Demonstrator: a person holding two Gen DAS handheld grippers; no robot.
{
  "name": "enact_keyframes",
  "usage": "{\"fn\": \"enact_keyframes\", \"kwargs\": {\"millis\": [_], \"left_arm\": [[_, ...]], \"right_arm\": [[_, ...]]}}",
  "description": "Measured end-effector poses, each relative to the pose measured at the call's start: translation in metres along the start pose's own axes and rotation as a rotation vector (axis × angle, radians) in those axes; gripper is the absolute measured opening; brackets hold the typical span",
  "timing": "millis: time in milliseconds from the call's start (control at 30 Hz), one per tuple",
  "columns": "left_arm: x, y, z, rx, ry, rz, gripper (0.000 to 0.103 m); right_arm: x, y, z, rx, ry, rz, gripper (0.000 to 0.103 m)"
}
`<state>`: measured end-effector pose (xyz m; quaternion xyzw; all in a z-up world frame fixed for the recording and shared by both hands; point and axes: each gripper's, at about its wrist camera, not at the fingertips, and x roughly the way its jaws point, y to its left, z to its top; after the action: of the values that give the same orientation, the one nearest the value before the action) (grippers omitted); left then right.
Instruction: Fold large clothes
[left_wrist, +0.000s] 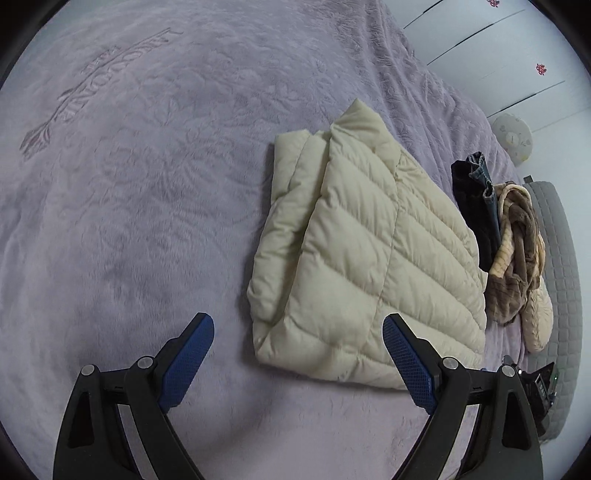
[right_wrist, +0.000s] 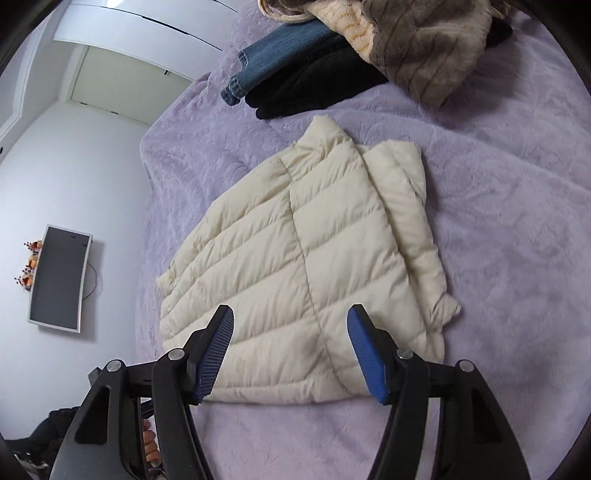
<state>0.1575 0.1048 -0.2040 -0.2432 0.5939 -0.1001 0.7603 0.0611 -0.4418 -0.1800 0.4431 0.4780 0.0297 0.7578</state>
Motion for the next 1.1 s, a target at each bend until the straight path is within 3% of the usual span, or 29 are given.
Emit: {"fn": "enact_keyframes", "kwargs": {"millis": [200,367,800,867,900,933,967,1033,1100], "left_arm": [[0.017,0.020,-0.032,-0.135,0.052,-0.097,0.093],[0.039,0.019,-0.037,-0.189,0.067,-0.142,0.093],[0.061,0.007,-0.006,-0.202,0.000,-0.120,0.093],[0.063,0.004,-0.002,-0.207,-0.005,-0.112,0.074],[0.064,0.003,0.000,-0.204,-0.002,-0.108,0.068],[0.063,0.003,0.001,-0.201,-0.002,-0.117,0.055],[0.061,0.004,0.001,-0.193,-0.005,-0.124,0.044],[0.055,0.006,0.000,-0.162,-0.009,-0.131,0.033],[0.049,0.002,0.000,-0.135,-0.013,-0.135,0.027]], "right_arm": [[0.010,-0.021,-0.036,0.097,0.059,0.038,0.069],[0.028,-0.045,-0.048,0.214,0.080,0.090,0.069],[0.070,-0.068,-0.037,0.399,0.033,0.238,0.069],[0.069,-0.074,-0.037,0.439,0.019,0.260,0.069],[0.068,-0.076,-0.038,0.455,0.011,0.275,0.062],[0.066,-0.077,-0.038,0.464,0.008,0.285,0.047],[0.065,-0.077,-0.039,0.467,0.006,0.293,0.043],[0.062,-0.077,-0.040,0.467,0.004,0.305,0.027],[0.060,-0.074,-0.043,0.472,0.006,0.320,0.022]]}}
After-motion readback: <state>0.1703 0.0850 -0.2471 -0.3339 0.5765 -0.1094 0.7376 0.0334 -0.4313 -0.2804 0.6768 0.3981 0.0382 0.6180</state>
